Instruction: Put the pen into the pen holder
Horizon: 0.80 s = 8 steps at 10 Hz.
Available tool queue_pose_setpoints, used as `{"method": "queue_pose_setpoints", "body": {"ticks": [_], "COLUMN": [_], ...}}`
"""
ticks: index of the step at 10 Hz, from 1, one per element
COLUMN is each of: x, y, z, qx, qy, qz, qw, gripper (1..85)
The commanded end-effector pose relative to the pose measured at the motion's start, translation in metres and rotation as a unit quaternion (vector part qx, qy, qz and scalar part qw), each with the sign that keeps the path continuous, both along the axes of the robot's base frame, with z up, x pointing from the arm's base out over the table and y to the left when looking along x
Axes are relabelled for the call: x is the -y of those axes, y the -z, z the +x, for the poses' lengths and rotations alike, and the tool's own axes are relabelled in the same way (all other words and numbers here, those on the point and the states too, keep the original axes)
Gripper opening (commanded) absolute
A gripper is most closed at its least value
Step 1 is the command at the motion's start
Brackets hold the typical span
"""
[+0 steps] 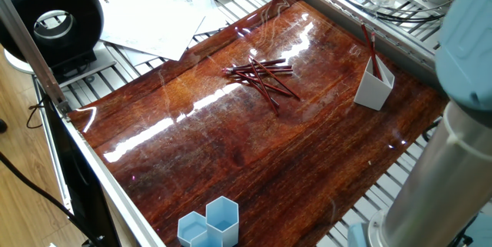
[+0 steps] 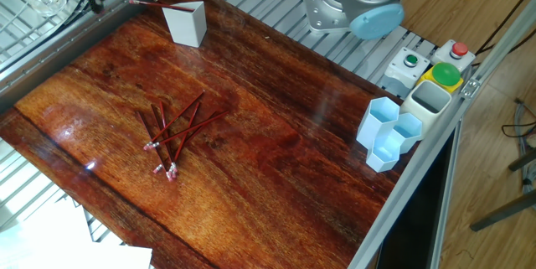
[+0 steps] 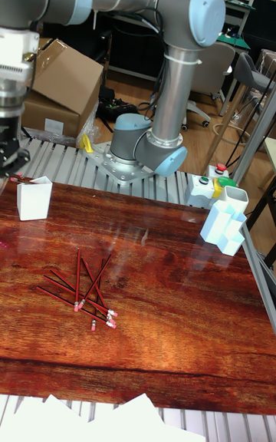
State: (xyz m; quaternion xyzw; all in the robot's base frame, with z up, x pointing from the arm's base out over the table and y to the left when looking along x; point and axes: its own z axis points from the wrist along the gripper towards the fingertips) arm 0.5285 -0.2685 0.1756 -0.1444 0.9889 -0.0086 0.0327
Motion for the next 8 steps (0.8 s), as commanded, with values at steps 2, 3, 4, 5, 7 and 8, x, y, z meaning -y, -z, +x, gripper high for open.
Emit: {"method": "queue_pose_setpoints", "body": {"ticks": [2,3,4,5,7,8], "x": [-0.009,-0.006,-0.006,-0.004,0.0,-0.002], "y": [0.021,0.028,0.032,0.033,0.031,0.03], "z": [0.002,-0.002,-0.01,-0.02,-0.036,-0.043], "qx": [-0.002,-0.002,-0.01,-0.024,-0.043,-0.053], "qy": [0.001,0.001,0.006,0.009,0.014,0.021], "qz": [0.033,0.032,0.037,0.04,0.041,0.046], "qw": [0.9995,0.9995,0.9993,0.9989,0.9981,0.9973], "gripper": [1.0,1.0,1.0,1.0,1.0,1.0]}}
